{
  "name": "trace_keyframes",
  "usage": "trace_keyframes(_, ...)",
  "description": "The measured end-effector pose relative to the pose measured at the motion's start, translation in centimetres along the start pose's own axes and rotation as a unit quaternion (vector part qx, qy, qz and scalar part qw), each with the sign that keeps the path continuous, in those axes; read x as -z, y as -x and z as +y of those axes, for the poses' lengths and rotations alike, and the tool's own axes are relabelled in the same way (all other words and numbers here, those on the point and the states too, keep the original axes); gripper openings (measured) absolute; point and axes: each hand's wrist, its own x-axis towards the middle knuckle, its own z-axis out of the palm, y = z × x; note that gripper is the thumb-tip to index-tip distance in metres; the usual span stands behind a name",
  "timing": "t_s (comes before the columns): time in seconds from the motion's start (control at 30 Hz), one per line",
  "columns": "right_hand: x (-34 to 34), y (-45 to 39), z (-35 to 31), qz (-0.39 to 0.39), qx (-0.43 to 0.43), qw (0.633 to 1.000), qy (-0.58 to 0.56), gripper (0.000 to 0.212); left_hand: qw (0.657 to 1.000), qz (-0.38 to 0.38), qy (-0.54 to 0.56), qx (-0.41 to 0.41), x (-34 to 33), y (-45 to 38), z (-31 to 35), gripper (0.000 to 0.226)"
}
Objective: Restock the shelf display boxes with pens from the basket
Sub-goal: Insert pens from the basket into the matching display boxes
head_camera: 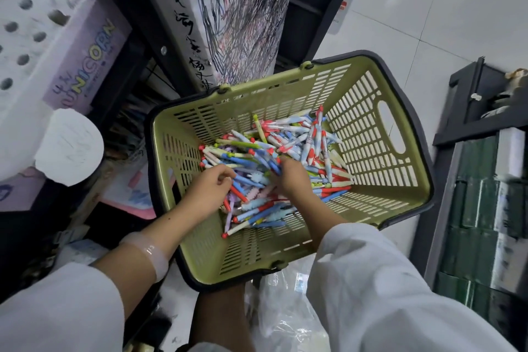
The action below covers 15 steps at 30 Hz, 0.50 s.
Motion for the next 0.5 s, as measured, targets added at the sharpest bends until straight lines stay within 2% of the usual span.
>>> trace_keyframes(0.17, 2.4, 1.1, 0.6, 0.05, 0.037, 0.995, -0.08, 0.013, 0.999, 0.007, 0.043, -0.001, 0.3, 1.1, 1.0, 0.017)
trace_keyframes(0.27, 4.4, 2.9, 0.2, 0.076, 0.076, 0.985, -0.137, 0.014, 0.992, 0.0, 0.125, 0.009, 0.8, 2.4, 2.2, 0.024)
trace_keyframes(0.43, 9.1, 6.9, -3.4, 0.072, 0.131, 0.946, -0.287, 0.015, 0.984, -0.009, 0.178, -0.026, 2.1, 5.2, 5.5, 0.021)
trace_keyframes(0.5, 10.9, 8.9, -5.9, 0.063, 0.17, 0.926, -0.33, 0.007, 0.979, -0.023, 0.198, -0.043, 3.0, 6.7, 7.0, 0.017)
